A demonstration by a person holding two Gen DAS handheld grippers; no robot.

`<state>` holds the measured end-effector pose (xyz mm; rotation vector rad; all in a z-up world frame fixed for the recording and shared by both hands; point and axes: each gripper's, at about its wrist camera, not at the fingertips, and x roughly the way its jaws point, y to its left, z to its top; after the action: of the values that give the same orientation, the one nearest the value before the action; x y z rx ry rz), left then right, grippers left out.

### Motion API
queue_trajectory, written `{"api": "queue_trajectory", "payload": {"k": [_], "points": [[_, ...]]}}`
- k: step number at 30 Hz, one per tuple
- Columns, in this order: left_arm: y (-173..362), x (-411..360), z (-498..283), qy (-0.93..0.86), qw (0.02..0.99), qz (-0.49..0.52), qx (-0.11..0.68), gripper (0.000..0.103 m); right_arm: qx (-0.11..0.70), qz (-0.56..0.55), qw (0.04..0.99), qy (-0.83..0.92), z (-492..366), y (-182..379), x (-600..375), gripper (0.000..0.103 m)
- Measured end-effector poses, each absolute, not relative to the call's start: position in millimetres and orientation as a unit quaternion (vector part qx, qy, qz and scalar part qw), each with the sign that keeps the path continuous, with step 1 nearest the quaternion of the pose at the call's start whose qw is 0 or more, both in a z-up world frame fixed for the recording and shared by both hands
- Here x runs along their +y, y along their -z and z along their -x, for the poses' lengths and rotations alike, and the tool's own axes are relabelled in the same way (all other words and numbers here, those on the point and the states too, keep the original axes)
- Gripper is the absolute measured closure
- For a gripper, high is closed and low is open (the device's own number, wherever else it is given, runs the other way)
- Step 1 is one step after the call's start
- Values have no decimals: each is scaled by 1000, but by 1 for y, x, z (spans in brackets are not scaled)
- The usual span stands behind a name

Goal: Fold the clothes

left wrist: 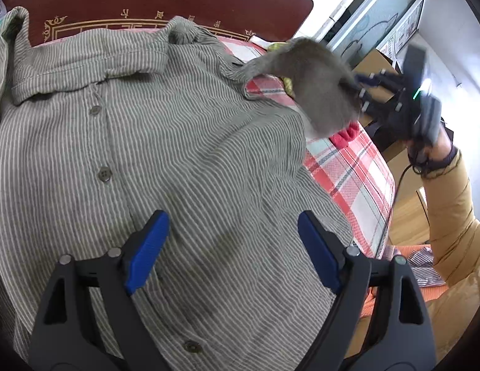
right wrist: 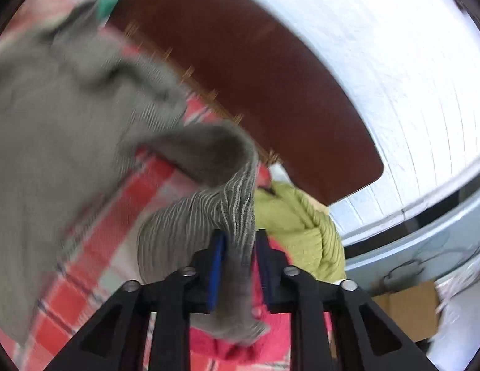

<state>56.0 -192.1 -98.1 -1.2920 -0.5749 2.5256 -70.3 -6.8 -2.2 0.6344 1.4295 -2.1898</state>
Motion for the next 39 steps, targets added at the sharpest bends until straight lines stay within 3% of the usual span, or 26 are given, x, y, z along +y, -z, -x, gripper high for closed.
{"api": "queue_trajectory", "payload": {"k": [2, 5, 7, 10, 11, 15, 20, 24, 25, 26, 28, 36, 39], "points": [[97, -198, -56, -867, 118, 441, -201, 17, 545, -263, 223, 764, 65, 27, -5, 73], [94, -213, -54, -869, 103, 436, -211, 17, 506, -299, 239, 773, 63, 18, 8, 71], [91, -232, -56, -870, 85, 431, -225, 17, 437, -303, 265, 804, 61, -16, 19, 60], [87, -260, -57, -873, 54, 425, -234, 17, 296, -297, 370, 829, 56, -71, 31, 49], [87, -271, -55, -873, 45, 424, -238, 17, 255, -303, 412, 821, 57, -78, 24, 40], [92, -310, -40, -865, 18, 423, -271, 17, 113, -349, 541, 757, 65, -77, -27, 38], [101, -347, -16, -862, 2, 409, -298, 17, 21, -473, 552, 686, 109, -3, -114, 38], [106, -369, 5, -854, -8, 408, -323, 17, -26, -517, 542, 662, 133, 34, -157, 39], [106, -374, 10, -853, -10, 406, -327, 17, -31, -523, 540, 659, 137, 39, -166, 48], [107, -379, 15, -852, -12, 404, -331, 17, -36, -529, 540, 654, 141, 43, -174, 65], [105, -390, 25, -849, -14, 400, -346, 17, -34, -533, 546, 646, 146, 45, -185, 85], [57, -446, 51, -865, -17, 325, -382, 17, -111, -474, 542, 685, 197, 0, -200, 88], [43, -461, 58, -871, -26, 311, -380, 17, -103, -479, 514, 704, 216, 0, -213, 84]]}}
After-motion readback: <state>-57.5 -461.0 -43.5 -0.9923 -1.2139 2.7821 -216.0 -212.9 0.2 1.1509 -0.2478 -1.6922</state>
